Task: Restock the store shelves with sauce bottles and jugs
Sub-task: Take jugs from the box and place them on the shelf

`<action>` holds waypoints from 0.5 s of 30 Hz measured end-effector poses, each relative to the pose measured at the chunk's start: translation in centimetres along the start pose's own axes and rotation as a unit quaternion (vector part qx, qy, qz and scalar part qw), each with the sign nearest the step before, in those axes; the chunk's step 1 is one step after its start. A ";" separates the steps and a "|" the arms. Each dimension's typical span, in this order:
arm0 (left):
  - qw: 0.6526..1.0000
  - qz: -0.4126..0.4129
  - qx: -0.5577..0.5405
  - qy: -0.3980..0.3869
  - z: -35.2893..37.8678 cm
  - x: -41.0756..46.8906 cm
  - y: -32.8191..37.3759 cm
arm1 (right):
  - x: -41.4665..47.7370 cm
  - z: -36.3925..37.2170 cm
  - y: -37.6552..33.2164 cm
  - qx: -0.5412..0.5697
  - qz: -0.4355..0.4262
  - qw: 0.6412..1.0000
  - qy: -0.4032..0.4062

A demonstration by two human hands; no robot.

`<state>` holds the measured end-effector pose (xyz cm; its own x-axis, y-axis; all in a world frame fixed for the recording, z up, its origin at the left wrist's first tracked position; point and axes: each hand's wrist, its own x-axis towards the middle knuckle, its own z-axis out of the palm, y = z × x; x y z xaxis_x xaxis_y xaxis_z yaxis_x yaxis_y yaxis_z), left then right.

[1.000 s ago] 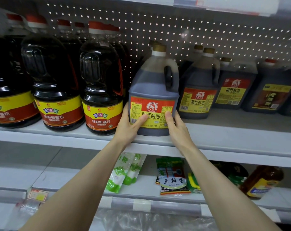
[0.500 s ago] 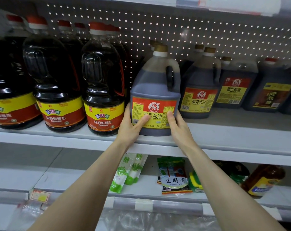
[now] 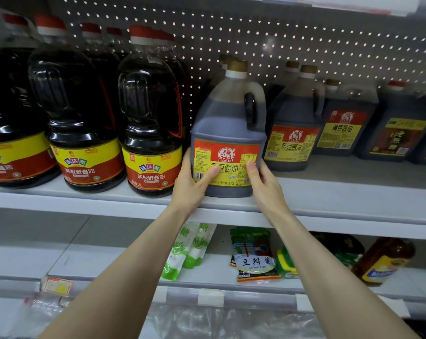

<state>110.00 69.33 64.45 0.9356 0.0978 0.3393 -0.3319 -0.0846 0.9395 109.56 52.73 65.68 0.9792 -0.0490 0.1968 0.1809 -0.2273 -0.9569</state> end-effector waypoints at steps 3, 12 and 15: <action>1.000 -0.002 0.003 -0.001 0.0 -0.1 0.0 | -0.1 0.0 0.1 0.001 -0.002 1.000 0.005; 1.000 -0.002 0.010 -0.003 0.0 -0.2 0.1 | -0.1 0.0 0.2 0.001 -0.007 1.000 0.002; 1.000 -0.003 0.014 -0.003 -0.1 -0.1 0.0 | -0.1 0.0 0.2 0.001 -0.004 1.000 0.000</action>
<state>109.88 69.43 64.43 0.9384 0.0931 0.3328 -0.3222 -0.1124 0.9400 109.50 52.69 65.46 0.9778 -0.0469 0.2043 0.1889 -0.2249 -0.9559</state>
